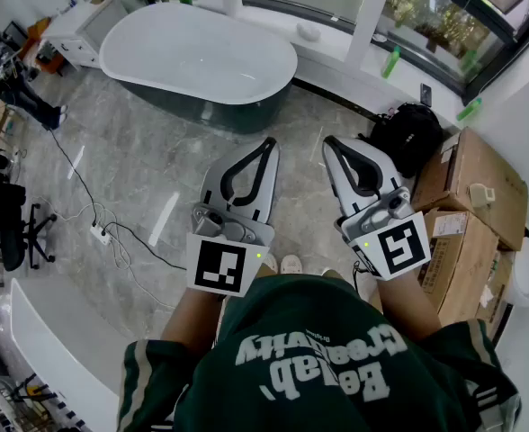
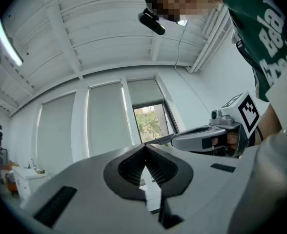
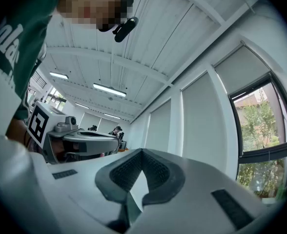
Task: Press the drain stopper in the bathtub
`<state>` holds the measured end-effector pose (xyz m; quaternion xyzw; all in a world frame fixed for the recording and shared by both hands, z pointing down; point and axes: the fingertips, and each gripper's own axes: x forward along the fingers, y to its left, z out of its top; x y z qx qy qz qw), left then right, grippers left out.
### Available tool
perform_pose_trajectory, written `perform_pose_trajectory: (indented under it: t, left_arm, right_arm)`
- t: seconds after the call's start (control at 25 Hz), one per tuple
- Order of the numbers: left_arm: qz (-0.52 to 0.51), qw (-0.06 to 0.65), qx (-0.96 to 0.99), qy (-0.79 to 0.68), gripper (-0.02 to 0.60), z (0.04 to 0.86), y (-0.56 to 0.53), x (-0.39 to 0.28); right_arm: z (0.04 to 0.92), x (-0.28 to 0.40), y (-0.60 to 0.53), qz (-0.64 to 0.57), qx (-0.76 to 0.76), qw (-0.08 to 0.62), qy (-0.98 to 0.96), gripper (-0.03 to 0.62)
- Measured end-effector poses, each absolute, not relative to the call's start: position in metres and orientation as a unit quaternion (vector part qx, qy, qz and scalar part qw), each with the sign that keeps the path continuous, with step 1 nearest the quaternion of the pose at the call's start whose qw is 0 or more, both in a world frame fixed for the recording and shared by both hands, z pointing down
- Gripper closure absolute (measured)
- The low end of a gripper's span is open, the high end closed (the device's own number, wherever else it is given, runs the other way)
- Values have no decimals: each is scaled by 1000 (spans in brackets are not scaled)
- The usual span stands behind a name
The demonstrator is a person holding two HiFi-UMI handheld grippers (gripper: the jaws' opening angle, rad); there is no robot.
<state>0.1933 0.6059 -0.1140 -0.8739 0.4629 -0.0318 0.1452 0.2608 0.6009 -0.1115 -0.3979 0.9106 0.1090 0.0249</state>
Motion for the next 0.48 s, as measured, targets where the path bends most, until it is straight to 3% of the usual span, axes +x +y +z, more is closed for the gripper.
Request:
perform_pose_trajectory:
  t: [0.48]
  left_arm:
    - [-31, 139, -875, 464, 574, -115, 607, 198]
  right_arm:
    - [-115, 262, 603, 99, -391, 33, 914, 585]
